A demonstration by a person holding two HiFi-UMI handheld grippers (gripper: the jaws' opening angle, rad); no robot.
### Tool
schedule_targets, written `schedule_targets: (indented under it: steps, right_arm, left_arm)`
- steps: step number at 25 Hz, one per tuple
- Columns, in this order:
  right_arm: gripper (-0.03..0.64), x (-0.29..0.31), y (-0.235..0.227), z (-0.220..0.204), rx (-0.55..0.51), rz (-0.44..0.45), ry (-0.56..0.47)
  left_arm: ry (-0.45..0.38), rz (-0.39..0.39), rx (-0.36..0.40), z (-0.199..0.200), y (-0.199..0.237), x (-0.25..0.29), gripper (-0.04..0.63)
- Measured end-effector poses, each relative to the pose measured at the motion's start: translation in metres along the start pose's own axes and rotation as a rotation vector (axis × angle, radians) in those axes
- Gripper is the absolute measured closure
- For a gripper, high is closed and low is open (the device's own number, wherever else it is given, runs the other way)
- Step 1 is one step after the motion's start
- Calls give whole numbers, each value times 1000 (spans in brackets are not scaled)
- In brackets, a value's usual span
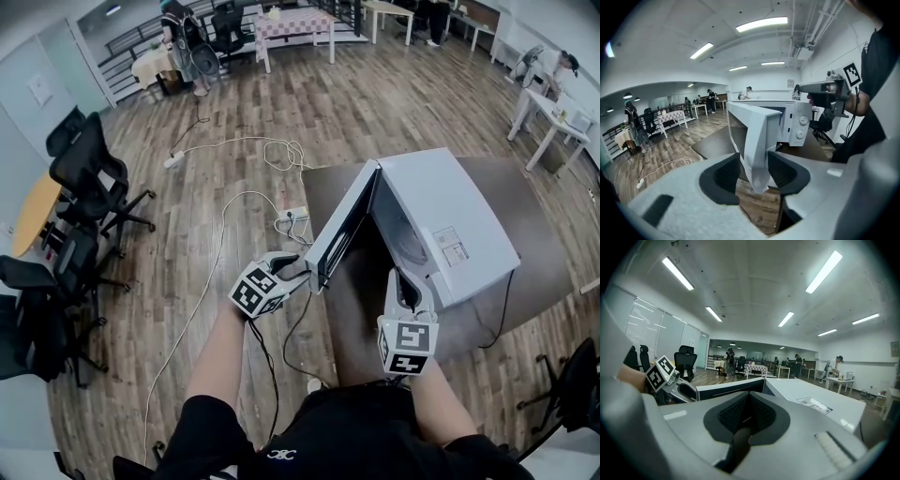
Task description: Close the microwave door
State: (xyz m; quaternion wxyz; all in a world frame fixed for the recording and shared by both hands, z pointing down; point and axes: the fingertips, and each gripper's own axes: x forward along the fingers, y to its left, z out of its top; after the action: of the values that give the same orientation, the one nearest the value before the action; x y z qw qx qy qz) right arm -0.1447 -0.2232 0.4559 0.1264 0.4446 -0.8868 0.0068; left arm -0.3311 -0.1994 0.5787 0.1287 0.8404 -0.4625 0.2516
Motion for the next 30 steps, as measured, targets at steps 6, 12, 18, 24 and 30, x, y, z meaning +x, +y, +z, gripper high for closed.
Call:
schedule_targets:
  steps: [6, 12, 18, 24, 30]
  right_arm:
    - [607, -5, -9, -3, 10, -20, 0]
    - [607, -10, -27, -6, 29, -55, -1]
    - [607, -16, -49, -13, 47, -95, 3]
    - [607, -27, -75, -17, 65, -144, 2]
    - [607, -44, -104, -23, 85, -202, 0]
  left_arm:
    - [27, -134, 96, 17, -51, 25, 436]
    - [25, -209, 146, 32, -85, 50, 434]
    - [14, -282, 138, 45, -110, 73, 434]
    - [8, -333, 144, 57, -130, 91, 440]
    - [8, -363, 164, 69, -150, 114, 446]
